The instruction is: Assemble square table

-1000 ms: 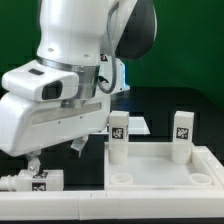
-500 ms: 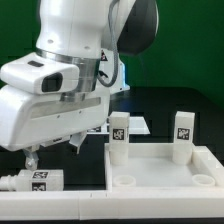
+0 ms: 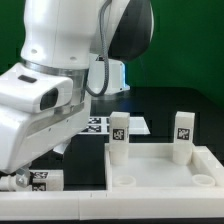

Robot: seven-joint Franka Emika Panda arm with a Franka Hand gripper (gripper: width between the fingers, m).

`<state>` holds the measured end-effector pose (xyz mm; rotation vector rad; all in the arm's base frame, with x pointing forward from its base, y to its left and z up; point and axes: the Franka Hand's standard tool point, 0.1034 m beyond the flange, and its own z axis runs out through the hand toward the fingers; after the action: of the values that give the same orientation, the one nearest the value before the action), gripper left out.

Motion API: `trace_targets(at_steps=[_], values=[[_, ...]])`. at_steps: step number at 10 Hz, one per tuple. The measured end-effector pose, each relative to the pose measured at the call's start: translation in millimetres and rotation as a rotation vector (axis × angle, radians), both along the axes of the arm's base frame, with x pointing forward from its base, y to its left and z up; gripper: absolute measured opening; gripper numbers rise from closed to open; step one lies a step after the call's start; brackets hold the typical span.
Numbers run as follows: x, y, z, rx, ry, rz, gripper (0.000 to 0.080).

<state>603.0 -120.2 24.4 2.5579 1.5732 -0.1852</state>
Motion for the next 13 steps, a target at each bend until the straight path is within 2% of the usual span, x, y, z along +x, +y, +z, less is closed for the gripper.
trace_targets(at_steps=[2,3,4,5,6,7,8,9,10,11,12,13], values=[[-9.2,-5.6,-9.7,0.002,0.029,-0.031,0.0648],[-8.8,-5.8,-9.3,0.000,0.028,-0.027,0.0648],[-9.1,-5.7,-9.8,0.000,0.029,-0.027,0.0559],[-9.3,-5.8,-10.0,0.000,0.030,-0.027,0.0424],[-9.5,-6.0,-10.1,0.000,0.029,-0.034,0.0424],[-9.7,-9.2,-9.4,0.001,0.023,-0.043,0.0282],[-13.0,-23.4,-6.9,0.016,-0.027,-0.106,0.0283],[-22.6,-32.6,-4.2,0.022,-0.084,-0.312,0.0283],[-33.9,-31.6,-1.4,0.025,-0.122,-0.500,0.0283],[-37.6,-22.9,1.2,0.025,-0.128,-0.600,0.0283],[-32.4,-21.2,7.6,0.028,-0.108,-0.620,0.0283],[-27.9,-21.0,7.8,0.033,-0.134,-0.715,0.0283]])
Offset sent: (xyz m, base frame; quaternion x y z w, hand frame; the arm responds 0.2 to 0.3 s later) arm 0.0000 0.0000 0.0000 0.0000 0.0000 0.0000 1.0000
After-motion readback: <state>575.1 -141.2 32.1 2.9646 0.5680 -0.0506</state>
